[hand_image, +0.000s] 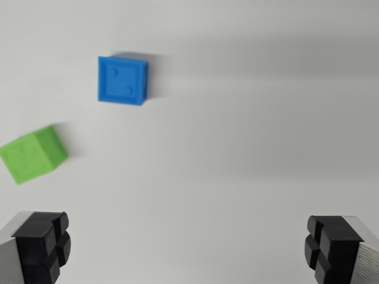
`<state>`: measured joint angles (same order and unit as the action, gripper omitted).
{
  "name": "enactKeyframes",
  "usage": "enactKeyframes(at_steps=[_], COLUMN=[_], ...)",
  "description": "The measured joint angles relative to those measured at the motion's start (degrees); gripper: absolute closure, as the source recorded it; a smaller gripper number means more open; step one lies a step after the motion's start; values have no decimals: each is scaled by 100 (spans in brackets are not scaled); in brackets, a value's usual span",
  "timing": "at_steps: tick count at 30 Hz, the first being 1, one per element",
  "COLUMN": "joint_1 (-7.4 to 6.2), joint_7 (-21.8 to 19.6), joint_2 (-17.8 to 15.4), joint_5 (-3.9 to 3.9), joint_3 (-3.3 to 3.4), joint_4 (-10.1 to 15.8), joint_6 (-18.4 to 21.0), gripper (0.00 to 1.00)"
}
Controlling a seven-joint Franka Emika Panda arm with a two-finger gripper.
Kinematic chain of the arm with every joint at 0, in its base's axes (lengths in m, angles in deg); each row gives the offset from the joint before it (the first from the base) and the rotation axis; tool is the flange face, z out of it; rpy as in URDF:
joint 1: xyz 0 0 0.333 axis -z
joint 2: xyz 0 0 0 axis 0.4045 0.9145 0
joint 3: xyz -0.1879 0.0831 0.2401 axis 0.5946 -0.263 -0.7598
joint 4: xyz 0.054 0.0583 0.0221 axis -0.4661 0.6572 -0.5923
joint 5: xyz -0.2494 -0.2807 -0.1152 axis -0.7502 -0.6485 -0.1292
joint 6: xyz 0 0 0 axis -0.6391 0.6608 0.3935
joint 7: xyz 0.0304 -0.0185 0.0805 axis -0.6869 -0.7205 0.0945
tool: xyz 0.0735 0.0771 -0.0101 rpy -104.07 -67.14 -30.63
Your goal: Stack cube
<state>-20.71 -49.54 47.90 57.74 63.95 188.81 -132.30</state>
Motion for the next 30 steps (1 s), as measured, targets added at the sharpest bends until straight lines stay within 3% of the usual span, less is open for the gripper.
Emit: enactKeyframes(at_steps=[30], joint_1=[-57], joint_7=[-156], joint_2=[183], joint_5=[0], joint_3=[-13], joint_4=[55], joint_6=[-196], gripper=[0])
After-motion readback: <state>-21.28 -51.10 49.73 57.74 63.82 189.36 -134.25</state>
